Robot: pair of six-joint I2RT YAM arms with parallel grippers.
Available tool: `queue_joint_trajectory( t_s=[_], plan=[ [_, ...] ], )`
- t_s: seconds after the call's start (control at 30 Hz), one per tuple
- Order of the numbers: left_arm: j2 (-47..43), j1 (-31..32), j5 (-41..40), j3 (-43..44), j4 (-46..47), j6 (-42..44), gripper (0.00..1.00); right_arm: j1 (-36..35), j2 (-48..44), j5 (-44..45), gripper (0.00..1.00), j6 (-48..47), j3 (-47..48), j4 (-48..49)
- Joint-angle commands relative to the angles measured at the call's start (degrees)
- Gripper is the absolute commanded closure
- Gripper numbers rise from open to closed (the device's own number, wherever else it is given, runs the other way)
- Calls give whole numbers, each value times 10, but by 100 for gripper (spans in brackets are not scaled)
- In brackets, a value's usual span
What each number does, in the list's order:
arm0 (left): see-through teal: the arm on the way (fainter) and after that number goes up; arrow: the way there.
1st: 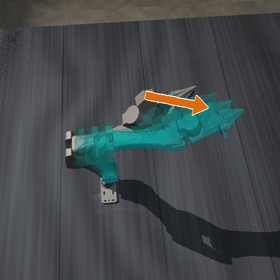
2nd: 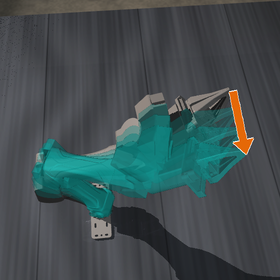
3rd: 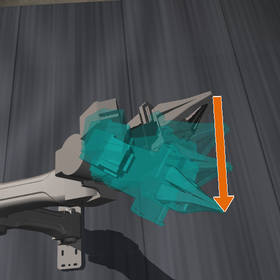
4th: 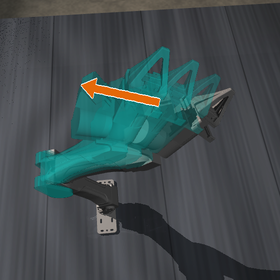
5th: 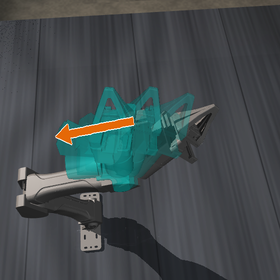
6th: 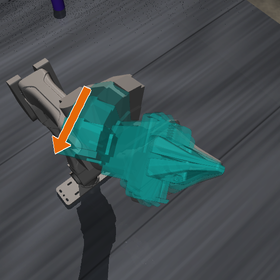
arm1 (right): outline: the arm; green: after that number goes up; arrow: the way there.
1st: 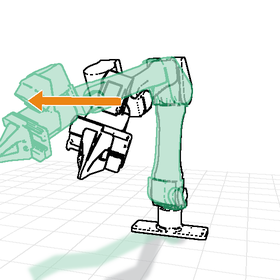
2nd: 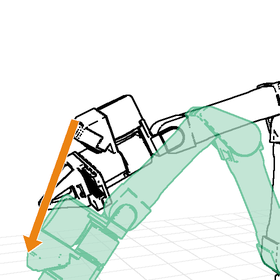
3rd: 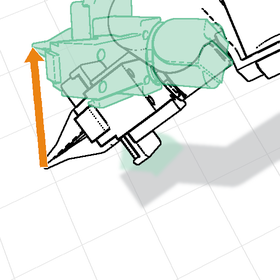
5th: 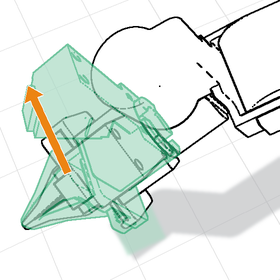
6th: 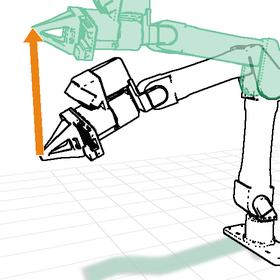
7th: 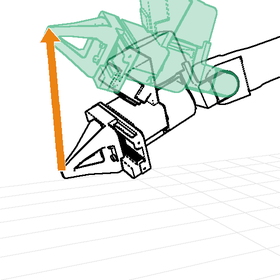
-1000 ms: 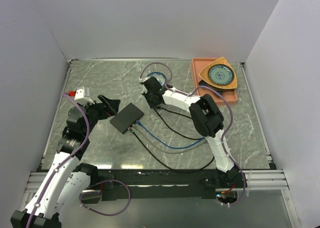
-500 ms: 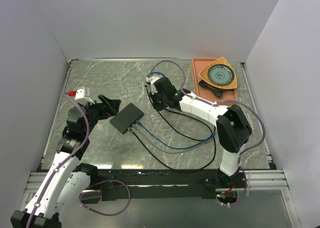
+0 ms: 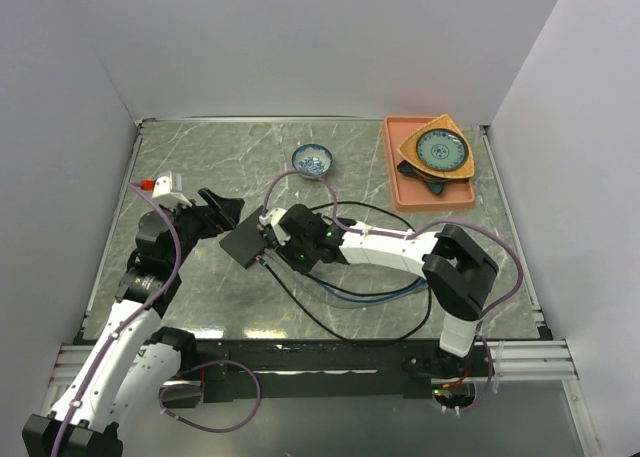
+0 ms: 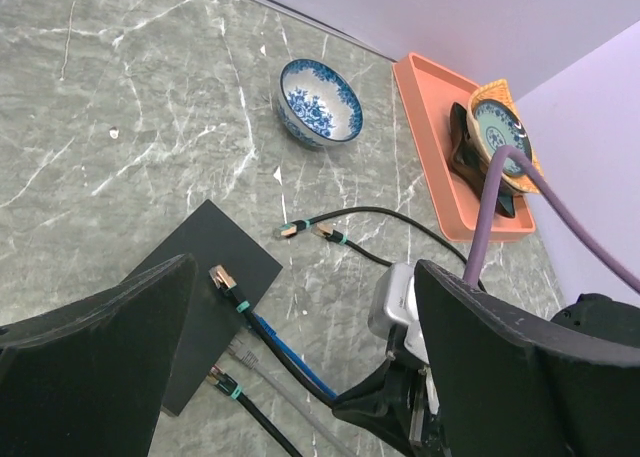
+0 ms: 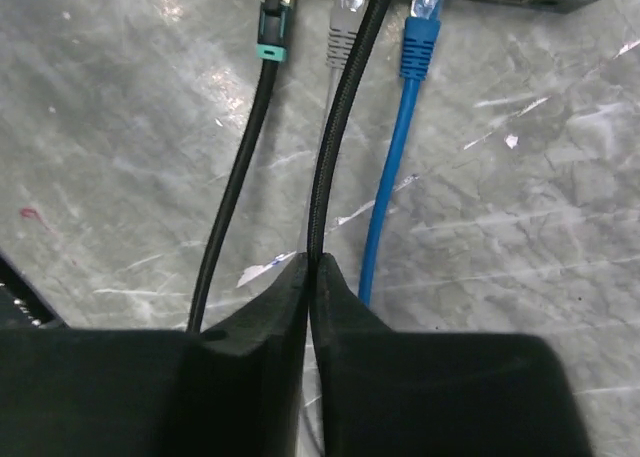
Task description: Insert the plug into the switch port
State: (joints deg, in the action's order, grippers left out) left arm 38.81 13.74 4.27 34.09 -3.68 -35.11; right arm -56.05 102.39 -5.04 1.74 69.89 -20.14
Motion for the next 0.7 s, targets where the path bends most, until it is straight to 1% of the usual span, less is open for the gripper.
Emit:
queue_joint_trajectory(
  t_s=[0.0, 0.07, 0.1, 0.2, 0.23, 0.4, 0.47, 0.53, 0.57, 0.63, 0.67],
  plan=[
    [-4, -2, 9, 4, 27, -5, 4, 4, -3, 31, 67, 1, -5, 32],
    [-5, -2, 7, 5, 24, -5, 4, 4, -5, 33, 52, 1, 5, 36],
    [-7, -2, 5, 6, 23, -5, 4, 4, -3, 32, 42, -1, 9, 41],
    [-10, -2, 5, 7, 19, -3, 4, 3, 11, 40, 33, -1, 39, 36],
    [-11, -2, 3, 8, 18, -2, 4, 3, 16, 42, 32, -1, 48, 34],
    [-22, -2, -8, 9, 9, 1, 4, 5, 48, 50, 32, 10, 89, 55],
    [-26, -2, -9, 9, 8, 3, 4, 9, 64, 50, 34, 19, 105, 66],
    [-25, -2, -14, 12, 1, 6, 4, 9, 77, 49, 34, 24, 129, 63],
    [-25, -2, -15, 13, -1, 7, 4, 9, 90, 65, 36, 27, 137, 60],
    [-26, -2, -20, 14, -4, 8, 4, 9, 105, 71, 36, 29, 159, 56],
    [-27, -2, -19, 14, -4, 8, 4, 10, 119, 74, 41, 31, 167, 50]
  ],
)
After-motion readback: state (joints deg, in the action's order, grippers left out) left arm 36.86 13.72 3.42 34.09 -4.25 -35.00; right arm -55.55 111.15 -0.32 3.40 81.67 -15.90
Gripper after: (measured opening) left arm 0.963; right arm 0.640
